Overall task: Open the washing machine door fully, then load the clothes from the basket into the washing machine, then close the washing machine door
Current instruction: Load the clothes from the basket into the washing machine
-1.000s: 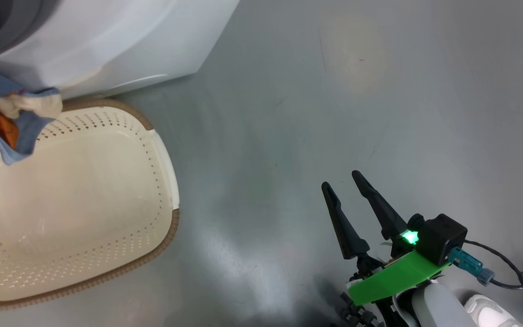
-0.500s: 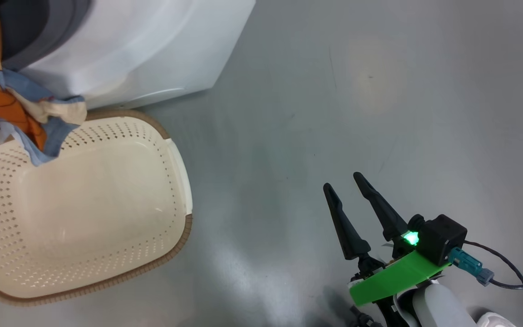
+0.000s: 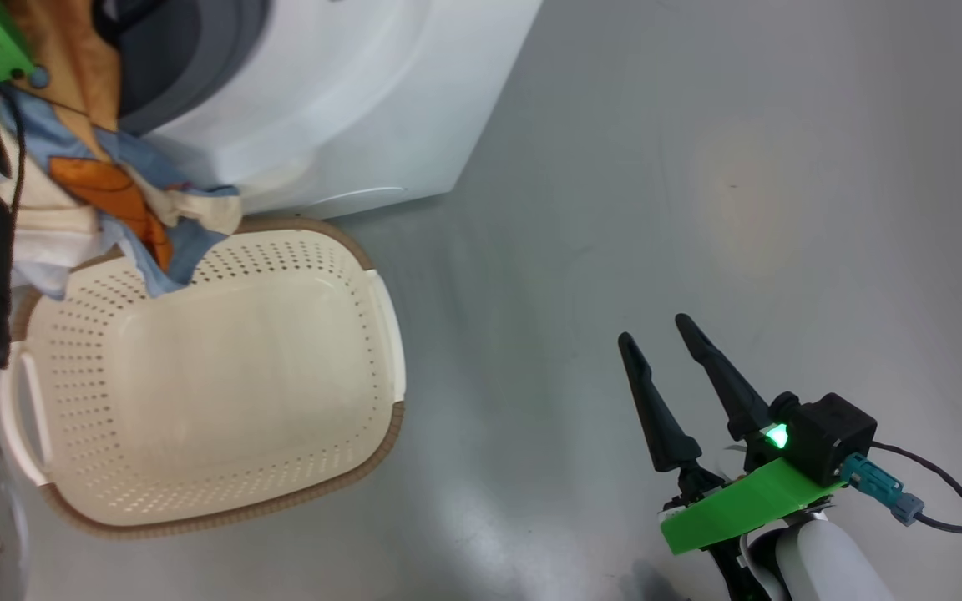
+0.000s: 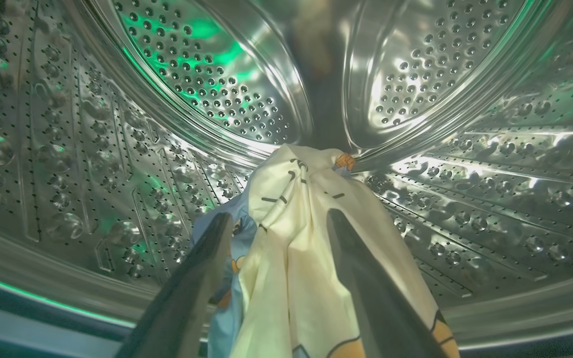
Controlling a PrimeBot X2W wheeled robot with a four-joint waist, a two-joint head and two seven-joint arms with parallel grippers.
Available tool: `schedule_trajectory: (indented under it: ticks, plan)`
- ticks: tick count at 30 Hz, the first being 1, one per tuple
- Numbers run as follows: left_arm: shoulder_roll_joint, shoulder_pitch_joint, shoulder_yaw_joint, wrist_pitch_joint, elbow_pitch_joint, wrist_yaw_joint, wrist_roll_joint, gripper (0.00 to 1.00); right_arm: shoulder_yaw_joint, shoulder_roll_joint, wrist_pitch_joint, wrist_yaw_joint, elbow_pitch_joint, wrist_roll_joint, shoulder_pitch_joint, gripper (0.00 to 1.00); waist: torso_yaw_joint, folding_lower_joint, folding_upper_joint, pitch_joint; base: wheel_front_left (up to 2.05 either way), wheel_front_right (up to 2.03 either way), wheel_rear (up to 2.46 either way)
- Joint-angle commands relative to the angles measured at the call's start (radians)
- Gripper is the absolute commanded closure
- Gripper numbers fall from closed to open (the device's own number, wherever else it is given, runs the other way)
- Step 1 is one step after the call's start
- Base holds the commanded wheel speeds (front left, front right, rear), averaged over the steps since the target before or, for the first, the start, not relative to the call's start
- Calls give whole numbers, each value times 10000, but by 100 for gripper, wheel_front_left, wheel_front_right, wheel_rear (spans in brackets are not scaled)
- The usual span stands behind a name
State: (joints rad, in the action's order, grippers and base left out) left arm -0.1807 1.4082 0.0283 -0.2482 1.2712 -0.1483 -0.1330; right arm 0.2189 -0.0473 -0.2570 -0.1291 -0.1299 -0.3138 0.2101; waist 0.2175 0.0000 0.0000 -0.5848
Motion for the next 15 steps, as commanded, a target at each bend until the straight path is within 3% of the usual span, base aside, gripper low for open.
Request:
schedule_trajectory:
  ticks: [1, 6, 15]
  plan:
    - [-319, -184, -67, -104, -284, 52, -69, 0, 162, -30, -48, -16, 165, 77, -149, 0, -271, 0, 0, 191, 0, 0, 0]
    - [38, -598, -79, -129, -491, 174, -230, 0, -6, -30, -48, -16, 117, 220, -162, 0, -622, 0, 0, 402, 0, 0, 0]
    - [533, -2127, -226, -134, -2223, 417, -448, 0, -269, -30, -48, -16, 104, 464, -228, 0, -1193, 0, 0, 746, 0, 0, 0]
